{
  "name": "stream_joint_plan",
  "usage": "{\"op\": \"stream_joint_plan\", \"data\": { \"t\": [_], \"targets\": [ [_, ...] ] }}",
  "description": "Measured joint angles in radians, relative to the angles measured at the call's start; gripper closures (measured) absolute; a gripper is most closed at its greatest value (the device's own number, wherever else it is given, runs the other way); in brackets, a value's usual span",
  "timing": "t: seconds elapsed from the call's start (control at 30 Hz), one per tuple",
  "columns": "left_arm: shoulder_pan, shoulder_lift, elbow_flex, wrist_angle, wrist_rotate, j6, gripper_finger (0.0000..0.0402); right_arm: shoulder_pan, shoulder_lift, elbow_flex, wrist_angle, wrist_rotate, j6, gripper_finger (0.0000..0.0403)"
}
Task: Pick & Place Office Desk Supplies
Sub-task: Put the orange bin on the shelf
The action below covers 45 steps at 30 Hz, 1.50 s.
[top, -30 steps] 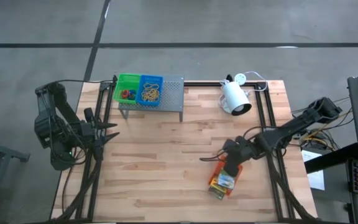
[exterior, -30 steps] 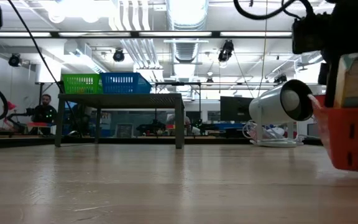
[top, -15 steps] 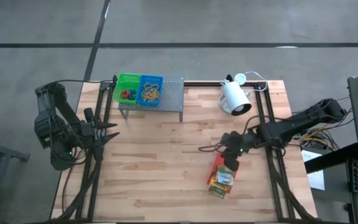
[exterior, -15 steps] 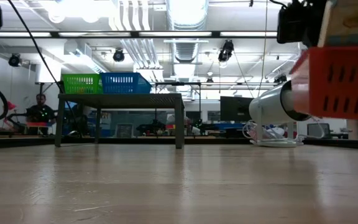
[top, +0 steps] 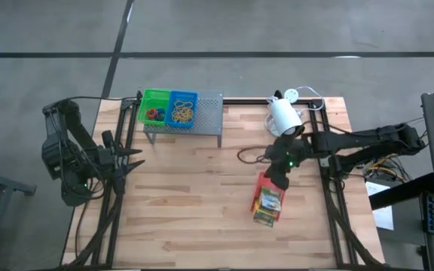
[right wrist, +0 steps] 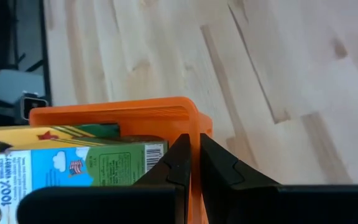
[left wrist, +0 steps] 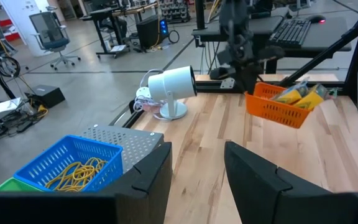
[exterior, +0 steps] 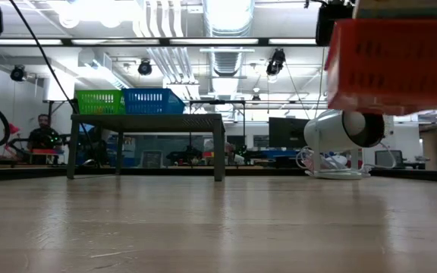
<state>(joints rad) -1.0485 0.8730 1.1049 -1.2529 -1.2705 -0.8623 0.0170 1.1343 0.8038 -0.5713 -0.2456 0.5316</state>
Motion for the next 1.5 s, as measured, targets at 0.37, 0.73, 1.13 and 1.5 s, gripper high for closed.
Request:
{"op": "stream_joint_plan", "data": {
  "t": [0.37,0.73,1.13,1.5],
  "targets": [
    [0.0,0.0,0.0,0.0,0.0,0.0,0.0249,-0.233,0.0,0.111,-0.106,-0.213,-0.134,0.0385],
    [0.0,0.0,0.0,0.0,0.0,0.0,0.0249,-0.355,0.138,0.292,-0.313,-0.273,-0.344,0.0385],
    [0.0,0.0,0.0,0.0,0.0,0.0,0.0249,-0.468,0.451,0.652,-0.515,-0.331,-0.659,0.0385],
    [0.0,0.0,0.0,0.0,0.0,0.0,0.0249,-0.554,0.709,1.036,-0.726,-0.333,-0.805,0.0385]
  ]
}}
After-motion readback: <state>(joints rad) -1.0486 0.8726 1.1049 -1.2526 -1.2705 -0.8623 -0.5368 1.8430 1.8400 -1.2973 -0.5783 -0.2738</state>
